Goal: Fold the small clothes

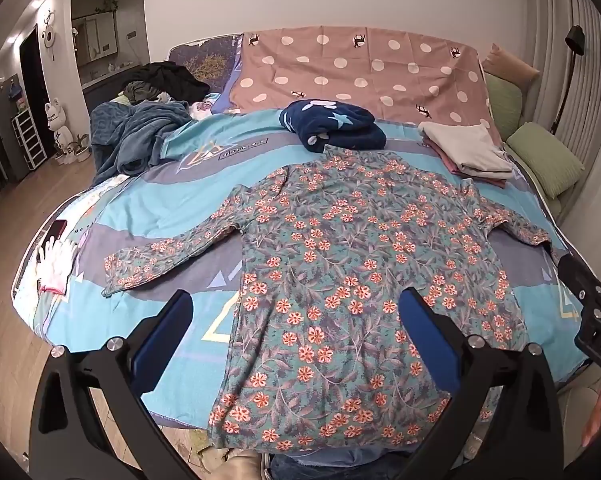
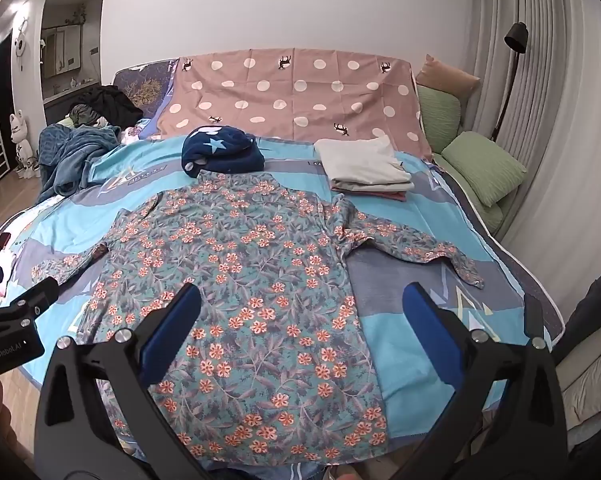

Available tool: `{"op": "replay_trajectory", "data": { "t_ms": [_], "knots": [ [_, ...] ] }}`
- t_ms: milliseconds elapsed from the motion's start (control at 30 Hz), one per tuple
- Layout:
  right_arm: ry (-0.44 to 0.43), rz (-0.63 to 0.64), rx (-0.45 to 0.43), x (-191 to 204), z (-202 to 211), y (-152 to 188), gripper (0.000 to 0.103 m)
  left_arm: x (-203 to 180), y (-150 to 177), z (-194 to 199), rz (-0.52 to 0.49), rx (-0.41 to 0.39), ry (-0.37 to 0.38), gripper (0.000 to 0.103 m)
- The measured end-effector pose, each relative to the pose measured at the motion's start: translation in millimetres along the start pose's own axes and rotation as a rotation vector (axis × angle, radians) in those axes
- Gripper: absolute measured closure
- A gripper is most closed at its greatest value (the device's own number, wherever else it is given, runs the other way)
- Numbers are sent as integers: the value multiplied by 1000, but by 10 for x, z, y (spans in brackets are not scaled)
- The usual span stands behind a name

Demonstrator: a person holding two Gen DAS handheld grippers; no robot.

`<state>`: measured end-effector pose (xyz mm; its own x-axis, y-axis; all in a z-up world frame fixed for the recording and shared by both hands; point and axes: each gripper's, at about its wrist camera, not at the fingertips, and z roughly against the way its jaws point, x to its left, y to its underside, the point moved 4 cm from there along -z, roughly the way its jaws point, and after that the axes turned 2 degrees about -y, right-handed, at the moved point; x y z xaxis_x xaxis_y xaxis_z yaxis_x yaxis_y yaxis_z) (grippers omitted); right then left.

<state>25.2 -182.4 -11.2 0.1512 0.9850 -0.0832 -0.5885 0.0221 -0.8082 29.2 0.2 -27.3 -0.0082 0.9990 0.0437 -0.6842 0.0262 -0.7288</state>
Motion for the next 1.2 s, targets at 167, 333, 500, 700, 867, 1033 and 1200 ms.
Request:
{"op": "replay_trajectory", "data": {
  "t_ms": [167,333,500,700,867,1033,1200],
  "knots": [
    [-1,10,0,28,5,0,2,-7,-14,-5,-1,-2,-7,1],
    [-2,17,4,44,-2,-3,2,-33,4,-6,-4,-4,-7,1],
    [-10,16,7,51,-10,-11,2,-16,-7,-4,-3,0,-1,1],
    [-13,18,11,58,-35,-5,2,-23,-25,22,-9,-6,8,1],
    [-15,15,16,47,-59,9,2,-64,-21,35,-12,-21,26,1],
    [-19,9,19,28,-82,29,2,-132,-11,17,-40,5,14,1],
    [-24,3,31,-10,-146,67,2,-129,-13,-34,-25,34,2,1]
  ]
}}
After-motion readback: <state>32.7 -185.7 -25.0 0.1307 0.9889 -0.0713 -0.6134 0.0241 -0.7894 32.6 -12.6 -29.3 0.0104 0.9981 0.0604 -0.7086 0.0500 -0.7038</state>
